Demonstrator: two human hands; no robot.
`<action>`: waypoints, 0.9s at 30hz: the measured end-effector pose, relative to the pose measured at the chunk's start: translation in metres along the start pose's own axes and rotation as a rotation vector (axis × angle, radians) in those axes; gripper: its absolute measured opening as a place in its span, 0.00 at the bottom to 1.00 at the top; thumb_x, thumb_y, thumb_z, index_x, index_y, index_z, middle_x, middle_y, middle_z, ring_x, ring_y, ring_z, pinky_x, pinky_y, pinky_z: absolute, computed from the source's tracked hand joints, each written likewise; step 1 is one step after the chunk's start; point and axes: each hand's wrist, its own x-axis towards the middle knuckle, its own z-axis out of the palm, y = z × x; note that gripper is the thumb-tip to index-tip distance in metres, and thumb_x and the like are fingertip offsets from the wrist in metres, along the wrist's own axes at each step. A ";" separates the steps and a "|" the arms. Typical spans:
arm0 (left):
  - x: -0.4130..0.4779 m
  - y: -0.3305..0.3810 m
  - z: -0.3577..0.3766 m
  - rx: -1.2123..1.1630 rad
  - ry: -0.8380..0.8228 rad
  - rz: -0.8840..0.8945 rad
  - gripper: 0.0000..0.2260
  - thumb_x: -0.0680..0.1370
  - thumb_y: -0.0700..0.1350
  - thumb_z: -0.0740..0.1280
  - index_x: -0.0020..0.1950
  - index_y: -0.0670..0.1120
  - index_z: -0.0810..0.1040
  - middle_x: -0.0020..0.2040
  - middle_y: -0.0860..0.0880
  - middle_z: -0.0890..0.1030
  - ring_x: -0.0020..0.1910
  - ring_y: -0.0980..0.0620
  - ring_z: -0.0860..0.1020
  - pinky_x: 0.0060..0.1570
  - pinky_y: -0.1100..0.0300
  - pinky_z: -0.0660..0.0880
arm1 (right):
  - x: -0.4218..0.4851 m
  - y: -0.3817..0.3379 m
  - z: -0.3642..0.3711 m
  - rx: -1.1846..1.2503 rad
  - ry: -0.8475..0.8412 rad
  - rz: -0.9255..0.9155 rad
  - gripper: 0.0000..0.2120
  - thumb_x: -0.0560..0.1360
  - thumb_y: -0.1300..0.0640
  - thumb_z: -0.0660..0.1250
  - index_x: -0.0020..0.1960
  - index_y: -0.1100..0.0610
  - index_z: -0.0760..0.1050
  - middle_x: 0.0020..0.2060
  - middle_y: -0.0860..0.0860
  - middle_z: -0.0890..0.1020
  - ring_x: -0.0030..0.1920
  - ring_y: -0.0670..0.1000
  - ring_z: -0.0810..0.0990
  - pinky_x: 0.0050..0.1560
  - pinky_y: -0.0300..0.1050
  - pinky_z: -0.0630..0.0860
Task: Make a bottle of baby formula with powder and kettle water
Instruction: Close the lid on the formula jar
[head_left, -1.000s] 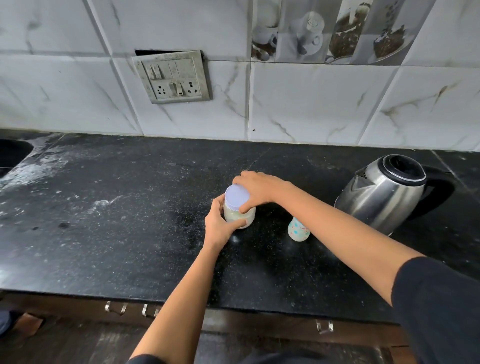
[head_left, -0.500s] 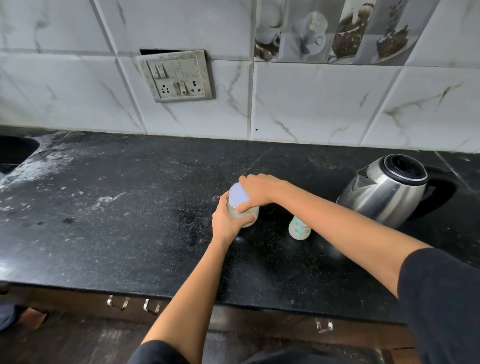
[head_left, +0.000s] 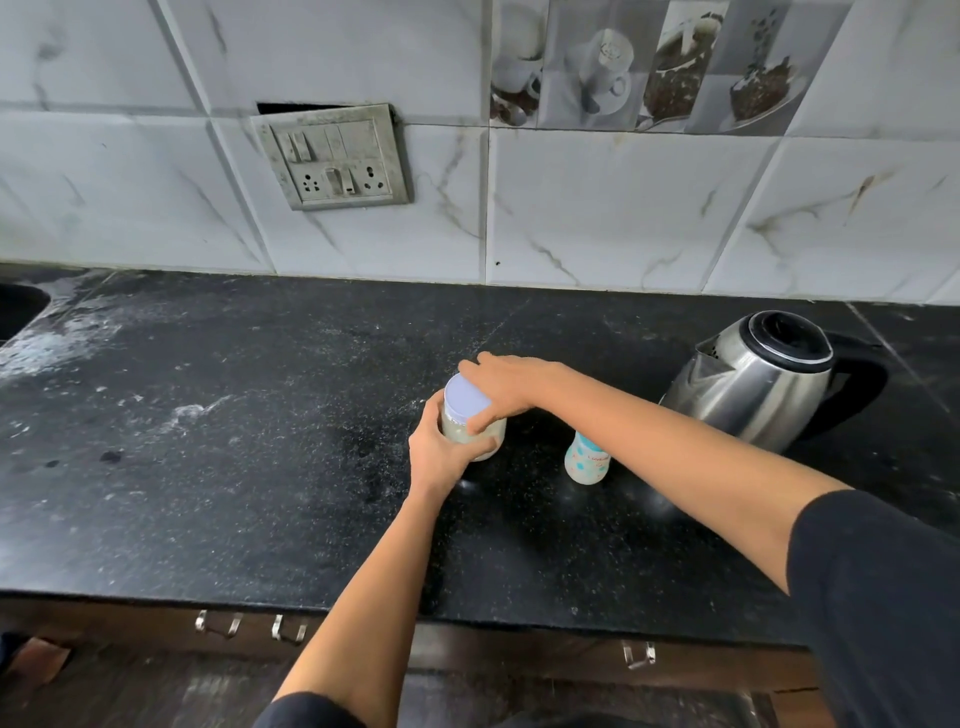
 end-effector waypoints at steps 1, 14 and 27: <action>0.001 0.000 -0.001 0.007 -0.009 0.007 0.37 0.60 0.46 0.80 0.65 0.55 0.70 0.55 0.59 0.77 0.53 0.64 0.75 0.44 0.70 0.71 | 0.001 0.002 -0.001 -0.011 -0.011 -0.033 0.34 0.68 0.44 0.72 0.67 0.56 0.62 0.54 0.53 0.68 0.52 0.56 0.74 0.39 0.48 0.68; 0.001 0.002 -0.005 0.058 -0.052 0.052 0.33 0.59 0.46 0.79 0.61 0.55 0.72 0.51 0.62 0.77 0.49 0.70 0.74 0.43 0.76 0.69 | 0.007 0.022 -0.021 -0.320 -0.053 -0.559 0.35 0.68 0.73 0.67 0.69 0.48 0.67 0.68 0.50 0.66 0.63 0.55 0.66 0.57 0.47 0.70; 0.002 0.000 -0.001 0.019 -0.015 -0.011 0.35 0.59 0.46 0.80 0.63 0.55 0.71 0.56 0.59 0.78 0.53 0.61 0.76 0.42 0.77 0.70 | -0.001 0.005 -0.024 0.046 -0.093 0.246 0.40 0.67 0.24 0.57 0.46 0.62 0.76 0.34 0.55 0.81 0.35 0.55 0.83 0.45 0.48 0.80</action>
